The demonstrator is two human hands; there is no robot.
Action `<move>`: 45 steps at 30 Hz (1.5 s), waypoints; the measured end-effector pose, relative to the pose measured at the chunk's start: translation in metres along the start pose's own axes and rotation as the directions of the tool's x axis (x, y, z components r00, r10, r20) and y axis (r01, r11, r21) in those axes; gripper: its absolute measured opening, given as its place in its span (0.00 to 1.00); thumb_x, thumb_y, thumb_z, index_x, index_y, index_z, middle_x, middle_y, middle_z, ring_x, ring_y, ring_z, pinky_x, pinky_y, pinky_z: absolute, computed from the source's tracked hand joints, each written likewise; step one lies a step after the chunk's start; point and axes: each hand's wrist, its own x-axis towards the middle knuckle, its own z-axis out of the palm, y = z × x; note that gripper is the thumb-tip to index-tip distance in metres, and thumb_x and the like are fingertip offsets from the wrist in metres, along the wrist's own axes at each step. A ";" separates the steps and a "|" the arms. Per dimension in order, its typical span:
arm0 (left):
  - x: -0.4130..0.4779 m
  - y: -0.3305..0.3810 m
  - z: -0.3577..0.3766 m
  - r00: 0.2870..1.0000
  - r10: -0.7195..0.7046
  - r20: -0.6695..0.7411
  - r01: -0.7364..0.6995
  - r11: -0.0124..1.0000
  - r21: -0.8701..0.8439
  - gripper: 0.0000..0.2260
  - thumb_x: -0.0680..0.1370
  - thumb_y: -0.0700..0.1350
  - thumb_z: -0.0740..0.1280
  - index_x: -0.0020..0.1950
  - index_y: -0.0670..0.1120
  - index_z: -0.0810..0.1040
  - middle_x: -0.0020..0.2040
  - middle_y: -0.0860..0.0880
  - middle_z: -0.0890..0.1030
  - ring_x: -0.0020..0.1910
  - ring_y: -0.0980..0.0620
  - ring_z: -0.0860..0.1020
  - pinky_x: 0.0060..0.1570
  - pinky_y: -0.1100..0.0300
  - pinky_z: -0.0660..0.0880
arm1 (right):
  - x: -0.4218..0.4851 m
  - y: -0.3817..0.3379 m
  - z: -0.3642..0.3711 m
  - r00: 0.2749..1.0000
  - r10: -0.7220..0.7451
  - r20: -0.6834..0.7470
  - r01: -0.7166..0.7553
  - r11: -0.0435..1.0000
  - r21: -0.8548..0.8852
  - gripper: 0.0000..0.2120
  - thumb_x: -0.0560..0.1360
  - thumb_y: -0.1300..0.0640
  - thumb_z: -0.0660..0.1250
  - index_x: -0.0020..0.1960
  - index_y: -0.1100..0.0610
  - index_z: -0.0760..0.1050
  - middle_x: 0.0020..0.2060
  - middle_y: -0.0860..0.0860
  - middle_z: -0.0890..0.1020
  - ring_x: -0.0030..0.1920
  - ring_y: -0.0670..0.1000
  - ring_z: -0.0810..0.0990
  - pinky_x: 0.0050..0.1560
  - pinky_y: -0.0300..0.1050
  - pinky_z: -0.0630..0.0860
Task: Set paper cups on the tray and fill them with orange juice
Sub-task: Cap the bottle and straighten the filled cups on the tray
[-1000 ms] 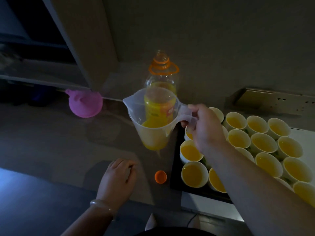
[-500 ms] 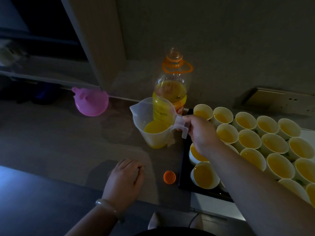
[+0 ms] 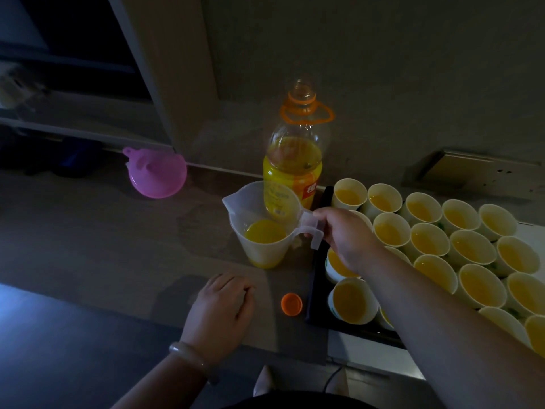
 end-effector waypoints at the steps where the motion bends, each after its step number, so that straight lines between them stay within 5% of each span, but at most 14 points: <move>1: 0.000 0.001 0.000 1.000 0.004 0.005 -0.004 1.000 0.004 0.08 0.75 0.50 0.59 0.45 0.53 0.78 0.42 0.60 0.77 0.46 0.63 0.72 0.42 0.72 0.69 | 0.000 0.000 0.000 1.000 -0.016 0.012 0.017 0.999 -0.036 0.19 0.68 0.47 0.64 0.48 0.60 0.81 0.52 0.62 0.81 0.56 0.62 0.78 0.63 0.64 0.70; 4: -0.002 0.004 0.002 1.000 0.008 0.020 -0.009 1.000 0.023 0.09 0.75 0.50 0.59 0.45 0.52 0.79 0.42 0.59 0.78 0.45 0.64 0.71 0.43 0.72 0.68 | -0.006 -0.006 0.000 0.999 -0.040 0.033 0.044 0.992 -0.119 0.14 0.75 0.50 0.61 0.44 0.60 0.79 0.49 0.59 0.81 0.53 0.59 0.78 0.61 0.59 0.72; 8: -0.005 0.007 0.007 0.995 0.003 0.096 -0.005 1.000 0.028 0.10 0.74 0.51 0.59 0.46 0.52 0.79 0.43 0.57 0.80 0.43 0.60 0.76 0.42 0.65 0.75 | -0.012 -0.011 -0.007 0.990 -0.137 0.013 0.137 0.975 -0.174 0.10 0.79 0.57 0.60 0.43 0.58 0.77 0.37 0.50 0.77 0.43 0.51 0.75 0.42 0.41 0.70; 12: -0.011 0.008 0.021 0.970 -0.022 0.243 -0.003 0.995 0.101 0.17 0.74 0.57 0.58 0.55 0.52 0.79 0.52 0.56 0.79 0.50 0.54 0.78 0.47 0.57 0.77 | -0.024 -0.014 -0.019 0.943 -0.297 -0.151 0.272 0.947 -0.171 0.09 0.78 0.55 0.63 0.43 0.53 0.80 0.39 0.46 0.80 0.45 0.46 0.77 0.47 0.41 0.72; 18: 0.001 0.025 0.044 0.852 -0.060 0.520 -0.080 0.967 0.243 0.25 0.79 0.58 0.59 0.75 0.57 0.59 0.74 0.56 0.57 0.72 0.53 0.58 0.69 0.57 0.60 | -0.039 -0.008 -0.031 0.891 -0.316 -0.326 0.311 0.948 -0.071 0.07 0.76 0.56 0.64 0.43 0.50 0.80 0.42 0.50 0.82 0.46 0.45 0.78 0.47 0.41 0.72; 21: 0.010 0.029 0.053 0.832 -0.058 0.552 -0.120 0.952 0.281 0.24 0.80 0.54 0.58 0.75 0.55 0.59 0.74 0.53 0.57 0.72 0.50 0.57 0.69 0.55 0.61 | -0.039 -0.004 -0.031 0.911 -0.275 -0.308 0.265 0.961 -0.074 0.07 0.76 0.55 0.65 0.42 0.51 0.80 0.44 0.55 0.82 0.45 0.47 0.78 0.46 0.41 0.72; 25: 0.018 0.028 0.060 0.820 -0.061 0.569 -0.154 0.934 0.322 0.24 0.80 0.51 0.58 0.75 0.55 0.58 0.71 0.53 0.61 0.70 0.50 0.60 0.67 0.54 0.63 | -0.041 -0.001 -0.029 0.929 -0.247 -0.275 0.243 0.969 -0.051 0.06 0.77 0.56 0.65 0.43 0.50 0.80 0.40 0.44 0.81 0.44 0.41 0.77 0.42 0.33 0.69; 31: 0.021 0.023 0.065 0.824 -0.071 0.562 -0.133 0.940 0.315 0.22 0.80 0.50 0.59 0.74 0.52 0.61 0.69 0.51 0.64 0.67 0.50 0.63 0.66 0.57 0.65 | -0.041 -0.003 -0.030 0.934 -0.259 -0.247 0.249 0.966 -0.073 0.06 0.76 0.57 0.65 0.44 0.49 0.80 0.42 0.47 0.82 0.41 0.38 0.77 0.40 0.31 0.70; 35: 0.018 0.019 0.060 0.872 -0.034 0.489 -0.067 0.980 0.186 0.22 0.78 0.54 0.62 0.72 0.53 0.65 0.68 0.53 0.66 0.66 0.54 0.66 0.65 0.61 0.66 | -0.041 -0.004 -0.033 0.912 -0.306 -0.273 0.300 0.952 -0.062 0.07 0.76 0.58 0.66 0.44 0.49 0.80 0.39 0.46 0.82 0.39 0.37 0.77 0.40 0.30 0.71; 39: 0.014 0.041 0.041 0.955 0.054 0.293 -0.011 0.989 -0.149 0.18 0.73 0.58 0.66 0.63 0.63 0.70 0.59 0.66 0.69 0.55 0.63 0.73 0.54 0.68 0.72 | -0.050 -0.012 -0.038 0.869 -0.435 -0.236 0.439 0.897 -0.039 0.07 0.76 0.60 0.67 0.47 0.49 0.80 0.39 0.40 0.82 0.42 0.36 0.78 0.41 0.27 0.72; 42: 0.022 0.072 0.021 0.997 -0.005 0.075 0.036 0.908 -0.417 0.16 0.70 0.56 0.69 0.57 0.64 0.73 0.54 0.63 0.75 0.51 0.60 0.77 0.48 0.71 0.73 | -0.058 -0.022 -0.043 0.835 -0.543 -0.090 0.544 0.839 -0.013 0.08 0.73 0.56 0.66 0.50 0.49 0.80 0.46 0.45 0.82 0.49 0.44 0.79 0.48 0.35 0.75; 45: 0.042 0.101 0.003 0.998 -0.062 -0.020 0.038 0.807 -0.590 0.17 0.69 0.54 0.70 0.57 0.56 0.76 0.51 0.55 0.80 0.51 0.53 0.80 0.50 0.62 0.77 | -0.063 -0.032 -0.048 0.772 -0.619 0.143 0.614 0.785 0.082 0.15 0.70 0.52 0.67 0.55 0.52 0.78 0.51 0.55 0.81 0.51 0.52 0.79 0.51 0.42 0.76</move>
